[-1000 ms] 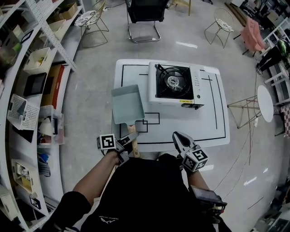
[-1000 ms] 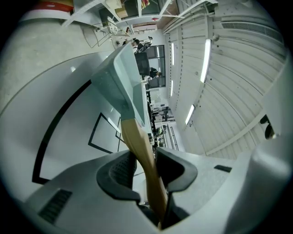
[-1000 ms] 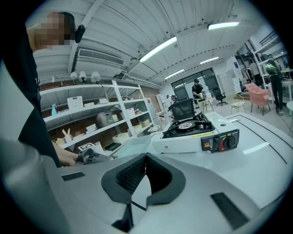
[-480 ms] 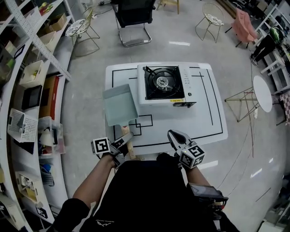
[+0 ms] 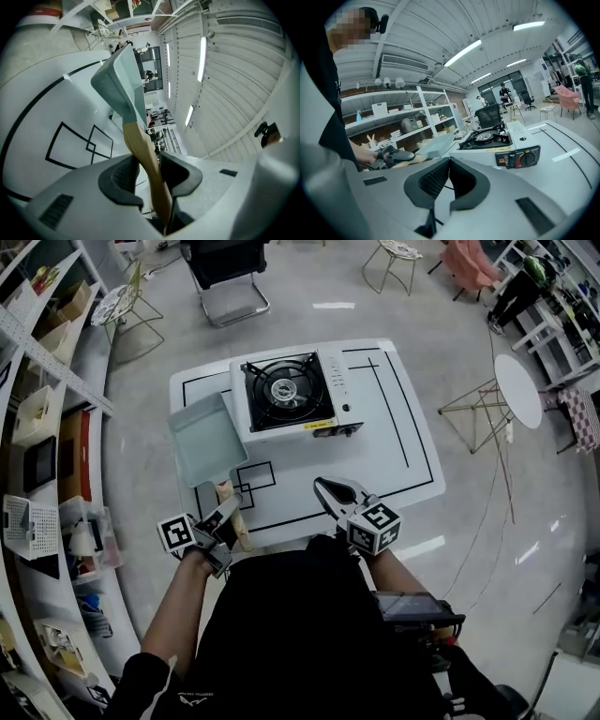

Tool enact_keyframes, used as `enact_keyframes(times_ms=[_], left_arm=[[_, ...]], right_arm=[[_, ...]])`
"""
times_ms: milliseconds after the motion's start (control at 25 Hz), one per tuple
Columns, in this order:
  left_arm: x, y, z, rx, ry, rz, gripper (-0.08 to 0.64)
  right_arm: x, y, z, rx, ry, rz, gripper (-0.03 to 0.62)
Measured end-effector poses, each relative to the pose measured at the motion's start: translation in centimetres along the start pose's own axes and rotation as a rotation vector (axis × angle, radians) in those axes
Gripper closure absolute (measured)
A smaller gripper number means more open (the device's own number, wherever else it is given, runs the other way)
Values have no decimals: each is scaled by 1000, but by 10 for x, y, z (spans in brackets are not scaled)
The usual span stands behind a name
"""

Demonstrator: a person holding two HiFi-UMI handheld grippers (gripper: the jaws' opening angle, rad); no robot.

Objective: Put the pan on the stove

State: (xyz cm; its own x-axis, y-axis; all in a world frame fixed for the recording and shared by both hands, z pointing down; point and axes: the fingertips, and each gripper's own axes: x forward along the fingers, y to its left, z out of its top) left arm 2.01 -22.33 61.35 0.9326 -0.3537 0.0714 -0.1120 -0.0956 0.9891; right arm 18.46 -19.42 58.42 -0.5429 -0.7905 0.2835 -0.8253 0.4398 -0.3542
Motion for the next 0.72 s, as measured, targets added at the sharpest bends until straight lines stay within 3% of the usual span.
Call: enact_keyframes(times_ms=[720], left_arm=[[47,-33,-1,57,-10,9,422]], right_arm=[[-4,-36,19,7,5,69,566]])
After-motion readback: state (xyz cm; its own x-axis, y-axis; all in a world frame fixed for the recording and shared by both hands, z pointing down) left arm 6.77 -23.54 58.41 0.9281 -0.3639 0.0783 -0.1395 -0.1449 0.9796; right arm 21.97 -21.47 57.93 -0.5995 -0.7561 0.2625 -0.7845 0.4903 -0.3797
